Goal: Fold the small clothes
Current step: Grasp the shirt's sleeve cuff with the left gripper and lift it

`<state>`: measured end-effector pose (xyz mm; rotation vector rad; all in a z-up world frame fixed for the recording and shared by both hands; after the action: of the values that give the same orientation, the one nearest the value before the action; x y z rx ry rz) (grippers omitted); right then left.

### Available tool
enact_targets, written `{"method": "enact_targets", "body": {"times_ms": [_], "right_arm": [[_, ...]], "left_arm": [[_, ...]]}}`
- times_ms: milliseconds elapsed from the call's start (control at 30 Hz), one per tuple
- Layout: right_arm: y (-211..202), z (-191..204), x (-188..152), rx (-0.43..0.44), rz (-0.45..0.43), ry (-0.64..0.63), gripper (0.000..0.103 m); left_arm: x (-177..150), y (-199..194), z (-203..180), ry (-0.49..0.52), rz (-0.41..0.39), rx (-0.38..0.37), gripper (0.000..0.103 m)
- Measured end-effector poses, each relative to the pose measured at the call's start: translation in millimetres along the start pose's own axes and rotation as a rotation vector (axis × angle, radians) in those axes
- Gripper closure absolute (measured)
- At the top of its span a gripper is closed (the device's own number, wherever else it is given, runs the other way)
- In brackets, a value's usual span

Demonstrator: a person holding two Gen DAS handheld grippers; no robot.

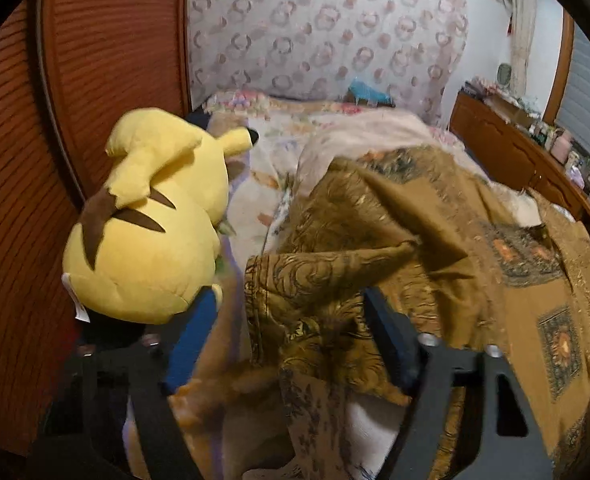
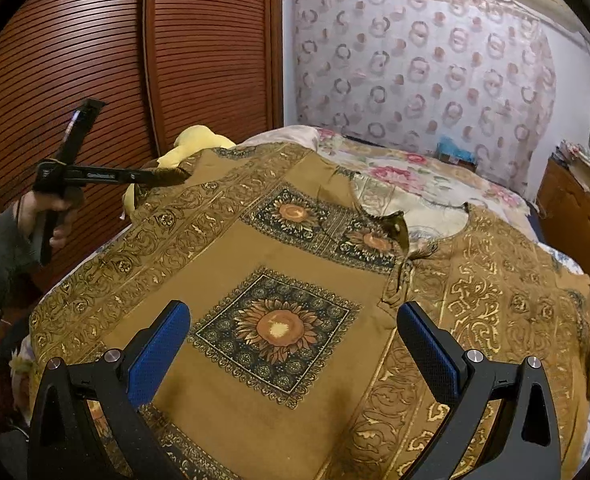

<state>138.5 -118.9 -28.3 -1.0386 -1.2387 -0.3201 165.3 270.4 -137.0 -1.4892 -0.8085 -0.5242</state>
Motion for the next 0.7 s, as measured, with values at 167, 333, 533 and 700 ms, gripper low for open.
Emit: {"method": "enact_targets", "body": {"times_ms": [167, 333, 533, 700], "right_arm": [[3, 1, -2, 0.025, 0.005, 0.028, 0.000], [3, -4, -4, 0.019, 0.003, 0.048, 0.000], [-5, -8, -8, 0.016, -0.006, 0.075, 0.000], [-13, -13, -10, 0.000, -0.021, 0.095, 0.000]], "left_arm": [[2, 8, 8, -0.057, 0.020, -0.050, 0.063], [8, -4, -2, -0.041, -0.001, -0.076, 0.093], [29, -39, -35, 0.026, -0.096, -0.124, 0.097], [52, -68, -81, 0.112, -0.162, -0.186, 0.098]]}}
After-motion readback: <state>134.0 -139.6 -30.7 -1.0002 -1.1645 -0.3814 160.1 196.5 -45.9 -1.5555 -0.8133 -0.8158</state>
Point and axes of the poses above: each gripper's, at about its wrist camera, not at the fingertips, and y roughly the way its jaws point, z to its left, x to its top, the point moved 4 cm from there along y, roughly the way its jaws point, and after that the axes turned 5 degrees about -z, right-handed, at the moved point
